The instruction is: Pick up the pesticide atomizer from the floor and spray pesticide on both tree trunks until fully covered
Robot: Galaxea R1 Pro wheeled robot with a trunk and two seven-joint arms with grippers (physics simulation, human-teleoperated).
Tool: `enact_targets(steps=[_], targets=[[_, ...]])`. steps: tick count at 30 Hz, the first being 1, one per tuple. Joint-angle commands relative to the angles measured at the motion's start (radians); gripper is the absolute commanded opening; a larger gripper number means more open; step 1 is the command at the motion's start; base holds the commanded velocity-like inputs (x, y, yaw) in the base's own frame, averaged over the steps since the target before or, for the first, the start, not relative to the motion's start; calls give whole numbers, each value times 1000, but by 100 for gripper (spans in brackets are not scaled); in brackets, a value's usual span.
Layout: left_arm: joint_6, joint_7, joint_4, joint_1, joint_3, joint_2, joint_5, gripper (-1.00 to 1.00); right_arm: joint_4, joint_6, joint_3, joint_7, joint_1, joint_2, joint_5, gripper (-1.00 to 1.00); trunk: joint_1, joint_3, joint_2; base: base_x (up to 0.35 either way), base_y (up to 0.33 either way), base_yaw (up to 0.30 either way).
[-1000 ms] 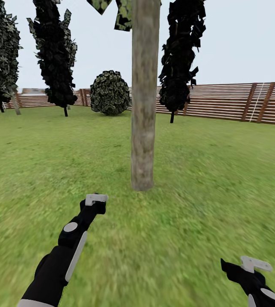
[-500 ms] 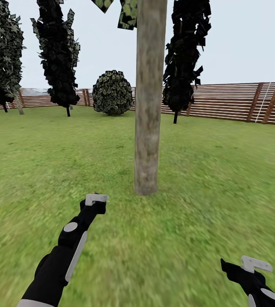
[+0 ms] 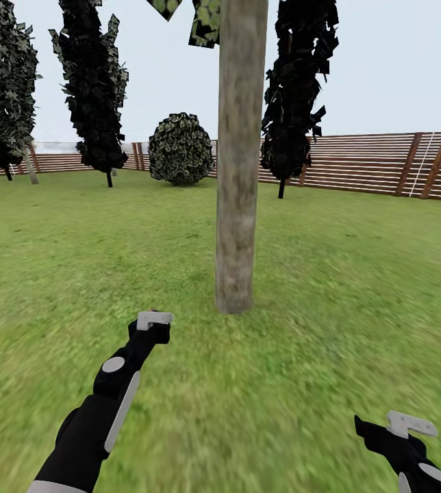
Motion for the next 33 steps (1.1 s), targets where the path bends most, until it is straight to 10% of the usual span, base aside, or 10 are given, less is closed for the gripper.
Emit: enact_targets(steps=[1, 33], targets=[[0, 0, 0, 0, 0, -1, 0, -100, 0, 0, 0, 0, 0, 0, 0, 100, 0, 0, 0, 53, 0, 0], [1, 0, 0, 0, -1, 0, 0, -100, 1, 0, 2, -2, 0, 1, 15, 100, 0, 0, 0, 150, 0, 0]])
